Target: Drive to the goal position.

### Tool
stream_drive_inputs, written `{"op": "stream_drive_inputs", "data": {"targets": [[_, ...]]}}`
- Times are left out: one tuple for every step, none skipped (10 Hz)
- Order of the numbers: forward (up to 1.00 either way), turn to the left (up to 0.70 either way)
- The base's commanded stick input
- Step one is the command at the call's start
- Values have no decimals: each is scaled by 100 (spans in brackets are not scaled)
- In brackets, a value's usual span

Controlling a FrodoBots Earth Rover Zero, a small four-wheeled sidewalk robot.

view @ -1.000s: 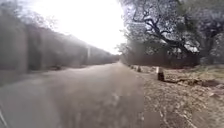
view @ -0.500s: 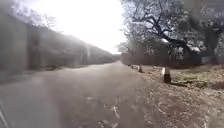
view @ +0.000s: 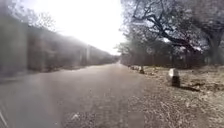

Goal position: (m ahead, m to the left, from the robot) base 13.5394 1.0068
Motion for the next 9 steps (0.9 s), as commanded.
{"op": "stream_drive_inputs", "data": {"targets": [[100,0],[100,0],[100,0],[100,0],[100,0],[100,0],[100,0],[100,0],[100,0]]}}
